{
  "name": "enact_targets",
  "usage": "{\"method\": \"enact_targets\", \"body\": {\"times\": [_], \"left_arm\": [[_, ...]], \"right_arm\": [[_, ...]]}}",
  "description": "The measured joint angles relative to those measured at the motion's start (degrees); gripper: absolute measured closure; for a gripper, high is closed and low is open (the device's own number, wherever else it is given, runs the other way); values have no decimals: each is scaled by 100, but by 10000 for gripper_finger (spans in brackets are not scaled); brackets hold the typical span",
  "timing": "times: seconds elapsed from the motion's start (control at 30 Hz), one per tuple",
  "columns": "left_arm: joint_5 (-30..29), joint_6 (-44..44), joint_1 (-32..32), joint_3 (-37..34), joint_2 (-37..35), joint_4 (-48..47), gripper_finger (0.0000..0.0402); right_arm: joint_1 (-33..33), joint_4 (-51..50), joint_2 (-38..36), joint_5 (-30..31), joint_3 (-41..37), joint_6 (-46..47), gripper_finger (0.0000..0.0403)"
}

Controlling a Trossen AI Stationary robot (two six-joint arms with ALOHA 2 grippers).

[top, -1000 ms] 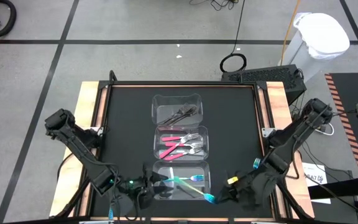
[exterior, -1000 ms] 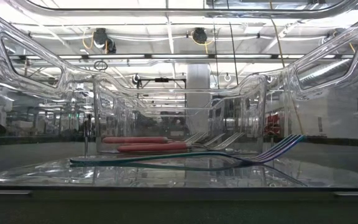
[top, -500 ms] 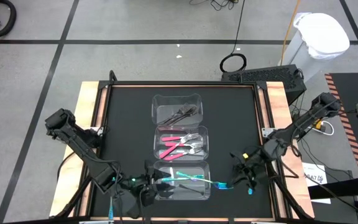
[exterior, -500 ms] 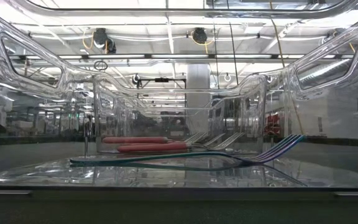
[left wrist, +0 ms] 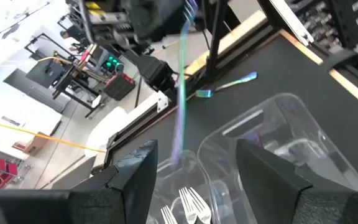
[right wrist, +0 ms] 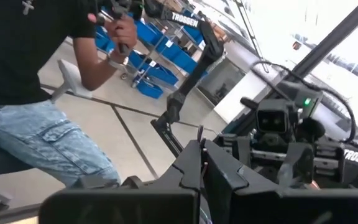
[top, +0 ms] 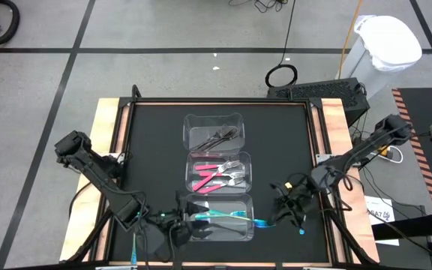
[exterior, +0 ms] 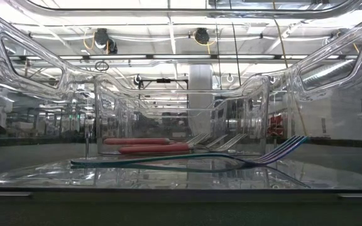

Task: Sort silverware by color (type)
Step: Put the top blue fork into the bottom transparent bin

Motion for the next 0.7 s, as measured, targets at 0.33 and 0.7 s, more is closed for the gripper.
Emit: {"method": "enact_targets", "body": {"times": [0.33, 0.7], "left_arm": [[-7, 13, 53, 0, 0, 180, 183], [-4, -24, 64, 0, 0, 168, 183]], "right_arm": [[-268, 490, 299, -279, 2, 170, 403], [-290, 475, 311, -280, 2, 201, 403]]}}
